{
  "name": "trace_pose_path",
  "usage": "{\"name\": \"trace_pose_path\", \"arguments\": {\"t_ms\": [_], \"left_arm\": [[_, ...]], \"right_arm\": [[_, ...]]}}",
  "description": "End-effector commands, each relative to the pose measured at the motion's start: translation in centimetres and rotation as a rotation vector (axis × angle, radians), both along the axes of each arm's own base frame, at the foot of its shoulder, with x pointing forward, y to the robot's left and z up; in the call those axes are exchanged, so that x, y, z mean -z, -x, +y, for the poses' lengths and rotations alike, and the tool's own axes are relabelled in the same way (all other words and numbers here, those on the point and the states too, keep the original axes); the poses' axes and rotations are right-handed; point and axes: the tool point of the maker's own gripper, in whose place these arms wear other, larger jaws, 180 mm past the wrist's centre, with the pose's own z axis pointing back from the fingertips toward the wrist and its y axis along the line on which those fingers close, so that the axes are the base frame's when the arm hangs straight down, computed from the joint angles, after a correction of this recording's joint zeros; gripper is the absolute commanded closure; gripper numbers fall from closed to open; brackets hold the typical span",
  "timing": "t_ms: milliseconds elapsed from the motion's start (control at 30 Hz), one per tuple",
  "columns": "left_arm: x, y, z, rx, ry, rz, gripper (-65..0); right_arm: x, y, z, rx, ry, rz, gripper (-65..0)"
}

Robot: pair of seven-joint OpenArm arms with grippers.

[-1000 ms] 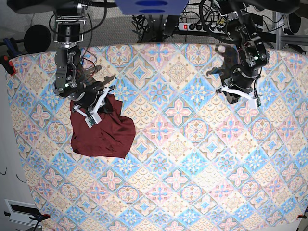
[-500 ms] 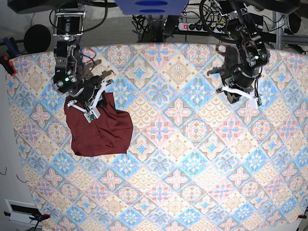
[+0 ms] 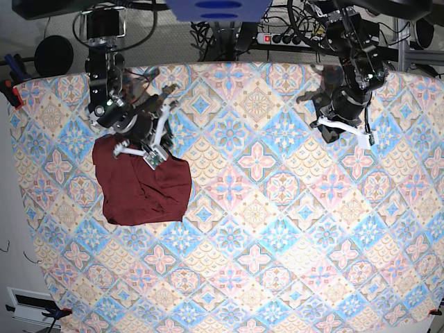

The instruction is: Layout the t-shirt on the table in an organized manner, then fold the t-shirt properly

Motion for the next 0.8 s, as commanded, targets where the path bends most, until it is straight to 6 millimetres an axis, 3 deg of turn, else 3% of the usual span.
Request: {"name": "trace_pose_path", "arguments": {"t_ms": [0,133,233,367,533,767], "left_arm": [[-0.9,0.0,-0.1,0.004,0.005,-0.034,0.0],[-2.2,0.7,-0.3,0.014,-0.006,-0.059,0.0],[-3.2,1.7,-0.3,0.024,-0.028,-0.069,0.0],[-3.4,3.4,-0.3,0.031,-0.045,-0.051,0.0],[-2.9,5.5,-0.6,0.036,-0.025,-0.013,0.0],[-1.8,8.8,-0.6,0.042,-0.032,0.068,0.0]], "right_arm": [[-0.8,0.2,-0.4,0.001,0.012,-0.027,-0.2],[-2.4,0.6,0.1,-0.014,0.009,-0.073,-0.2],[-2.0,1.8,-0.4,0.000,0.009,-0.054,-0.2],[-1.0,4.2,-3.0,0.075,0.029,-0.006,-0.2],[-0.8,5.7,-6.2,0.192,-0.017,0.028,0.0],[-1.3,9.5,-13.2,0.417,-0.046,0.066,0.0]]}}
